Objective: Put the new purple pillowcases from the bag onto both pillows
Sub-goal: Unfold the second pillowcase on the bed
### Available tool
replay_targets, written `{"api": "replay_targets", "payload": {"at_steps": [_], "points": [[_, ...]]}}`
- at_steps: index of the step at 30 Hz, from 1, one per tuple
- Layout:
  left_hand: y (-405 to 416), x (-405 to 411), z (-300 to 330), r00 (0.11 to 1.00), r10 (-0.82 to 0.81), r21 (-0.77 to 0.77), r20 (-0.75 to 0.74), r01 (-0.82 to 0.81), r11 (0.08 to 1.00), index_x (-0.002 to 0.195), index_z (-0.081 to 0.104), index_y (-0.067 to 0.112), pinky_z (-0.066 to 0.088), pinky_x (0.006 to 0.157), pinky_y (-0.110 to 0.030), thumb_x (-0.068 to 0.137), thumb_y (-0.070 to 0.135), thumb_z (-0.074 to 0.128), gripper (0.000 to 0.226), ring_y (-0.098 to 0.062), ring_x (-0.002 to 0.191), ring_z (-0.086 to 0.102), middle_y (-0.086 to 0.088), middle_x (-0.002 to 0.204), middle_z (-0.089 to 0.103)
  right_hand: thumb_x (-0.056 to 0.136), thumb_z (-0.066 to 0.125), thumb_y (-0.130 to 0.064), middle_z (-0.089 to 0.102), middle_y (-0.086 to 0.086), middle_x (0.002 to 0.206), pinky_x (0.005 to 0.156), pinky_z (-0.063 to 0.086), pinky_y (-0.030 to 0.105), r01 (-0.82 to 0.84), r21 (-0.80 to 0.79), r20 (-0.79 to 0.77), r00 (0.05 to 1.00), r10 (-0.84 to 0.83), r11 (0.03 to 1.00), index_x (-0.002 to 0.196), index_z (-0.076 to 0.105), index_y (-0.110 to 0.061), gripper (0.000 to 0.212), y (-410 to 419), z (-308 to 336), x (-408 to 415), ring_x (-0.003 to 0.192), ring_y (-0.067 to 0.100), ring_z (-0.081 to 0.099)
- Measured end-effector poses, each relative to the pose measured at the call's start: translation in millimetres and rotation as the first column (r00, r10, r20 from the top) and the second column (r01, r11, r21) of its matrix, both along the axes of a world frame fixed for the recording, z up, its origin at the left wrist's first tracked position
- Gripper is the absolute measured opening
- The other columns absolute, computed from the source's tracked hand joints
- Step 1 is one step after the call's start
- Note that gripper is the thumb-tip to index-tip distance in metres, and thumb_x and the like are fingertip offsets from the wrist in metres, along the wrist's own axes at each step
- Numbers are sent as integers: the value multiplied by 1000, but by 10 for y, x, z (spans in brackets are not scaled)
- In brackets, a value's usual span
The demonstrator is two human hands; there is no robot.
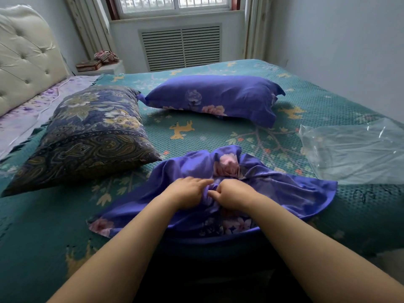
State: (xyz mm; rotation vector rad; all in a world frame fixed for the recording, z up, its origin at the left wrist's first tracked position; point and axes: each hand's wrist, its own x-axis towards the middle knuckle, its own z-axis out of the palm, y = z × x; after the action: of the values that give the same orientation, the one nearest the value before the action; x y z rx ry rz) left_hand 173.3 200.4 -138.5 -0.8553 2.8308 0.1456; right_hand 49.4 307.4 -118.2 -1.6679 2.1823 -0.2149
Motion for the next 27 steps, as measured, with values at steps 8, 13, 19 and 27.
{"api": "replay_targets", "payload": {"at_steps": [8, 13, 19, 27], "points": [[165, -67, 101, 992, 91, -89, 84, -83, 993, 147, 5, 46, 38, 100, -39, 86, 54, 54, 78, -27, 133, 33, -5, 147, 30, 86, 57, -50, 62, 6, 84, 61, 38, 29, 188, -54, -102, 976, -193, 981, 74, 55, -13, 38, 206, -51, -79, 90, 29, 61], [361, -281, 404, 923, -67, 47, -378, 91, 995, 99, 62, 25, 37, 94, -33, 75, 42, 57, 30, -25, 116, 49, 0, 118, 60, 82, 58, -16, 68, 8, 97, 75, 44, 31, 305, -327, 175, 950, -260, 895, 92, 62, -16, 11, 348, 167, -85, 94, 26, 61], [573, -464, 1130, 858, 63, -17, -510, -83, 996, 62, 48, 14, 31, 58, -29, 81, 29, 58, 26, -34, 76, 53, -9, 70, 54, 84, 46, 3, 52, 5, 91, 69, 41, 25, 734, -298, 807, 535, -250, 610, 100, 45, -13, 22, 353, 672, -206, 83, 22, 53], [721, -378, 1879, 547, 91, -74, -832, -272, 959, 70, 45, 14, 34, 61, -34, 85, 18, 49, 16, -39, 80, 58, -19, 82, 65, 91, 50, -33, 49, 9, 118, 76, 46, 39, 214, -749, -69, 916, -395, 627, 117, 47, -16, 31, 546, 1324, -146, 96, 33, 60]]}}
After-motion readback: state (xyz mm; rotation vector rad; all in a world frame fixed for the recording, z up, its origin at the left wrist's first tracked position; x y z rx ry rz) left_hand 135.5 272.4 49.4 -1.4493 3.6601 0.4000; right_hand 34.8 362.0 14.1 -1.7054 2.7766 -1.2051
